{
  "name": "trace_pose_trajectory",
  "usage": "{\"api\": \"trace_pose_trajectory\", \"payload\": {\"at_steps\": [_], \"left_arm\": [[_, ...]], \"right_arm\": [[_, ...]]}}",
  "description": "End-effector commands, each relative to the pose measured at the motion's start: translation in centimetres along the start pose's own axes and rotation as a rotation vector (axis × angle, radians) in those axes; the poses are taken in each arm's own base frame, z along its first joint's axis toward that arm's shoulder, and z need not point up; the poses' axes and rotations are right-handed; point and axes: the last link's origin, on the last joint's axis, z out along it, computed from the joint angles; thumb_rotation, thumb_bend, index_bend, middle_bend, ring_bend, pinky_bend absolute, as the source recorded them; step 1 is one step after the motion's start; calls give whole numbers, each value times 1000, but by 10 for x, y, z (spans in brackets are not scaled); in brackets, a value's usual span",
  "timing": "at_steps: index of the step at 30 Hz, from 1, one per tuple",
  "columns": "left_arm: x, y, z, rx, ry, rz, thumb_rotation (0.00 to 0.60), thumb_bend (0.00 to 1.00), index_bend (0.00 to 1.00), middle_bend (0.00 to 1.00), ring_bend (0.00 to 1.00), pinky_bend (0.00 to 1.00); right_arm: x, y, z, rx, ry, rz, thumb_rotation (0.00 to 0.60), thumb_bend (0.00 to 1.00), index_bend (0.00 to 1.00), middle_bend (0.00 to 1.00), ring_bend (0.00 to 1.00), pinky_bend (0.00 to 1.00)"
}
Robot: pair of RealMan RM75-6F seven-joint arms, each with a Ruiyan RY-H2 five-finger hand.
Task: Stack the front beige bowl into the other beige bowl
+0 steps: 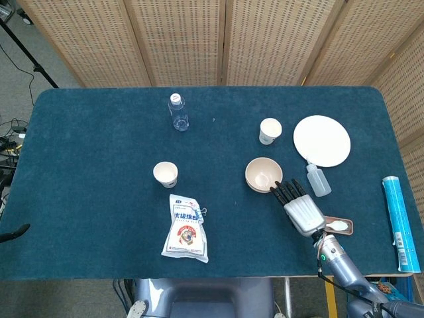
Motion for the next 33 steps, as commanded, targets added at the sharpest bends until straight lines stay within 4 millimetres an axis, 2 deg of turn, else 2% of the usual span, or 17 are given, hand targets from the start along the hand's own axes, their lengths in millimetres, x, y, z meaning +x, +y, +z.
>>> {"api": "trace_pose_trajectory", "payload": {"at_steps": [1,16,21,25,26,28,29,30,31,33], "left_arm": [[1,0,0,1,2,-1,600,0,0,0,0,0],[3,-1,0,2,6,-6,600,0,0,0,0,0],[2,-2,-1,4,7,-6,600,0,0,0,0,0],[2,-1,0,3,6,-3,600,0,0,0,0,0],[2,-1,0,2,5,-3,600,0,0,0,0,0],[2,0,-1,0,4,-2,600,0,0,0,0,0],[2,0,-1,-1,3,-1,600,0,0,0,0,0],[1,0,-1,-3,2,0,600,0,0,0,0,0],[1,1,-1,-6,0,1,600,0,0,0,0,0],[0,2,-2,-11,-2,4,600,0,0,0,0,0]], "right_arm": [[-1,-1,1,0,0,0,600,644,0,0,0,0],[1,-6,3,4,13,6,600,644,0,0,0,0],[10,-6,2,9,53,22,600,643,0,0,0,0],[26,-4,-1,13,123,45,600,643,0,0,0,0],[29,-3,-3,14,139,48,600,617,0,0,0,0],[43,2,-10,11,206,64,600,406,0,0,0,0],[46,4,-13,10,225,68,600,215,0,0,0,0],[50,6,-16,6,248,70,600,73,0,0,0,0],[54,11,-22,-8,286,69,600,23,0,0,0,0],[59,17,-32,-30,344,64,600,0,0,0,0,0]]}}
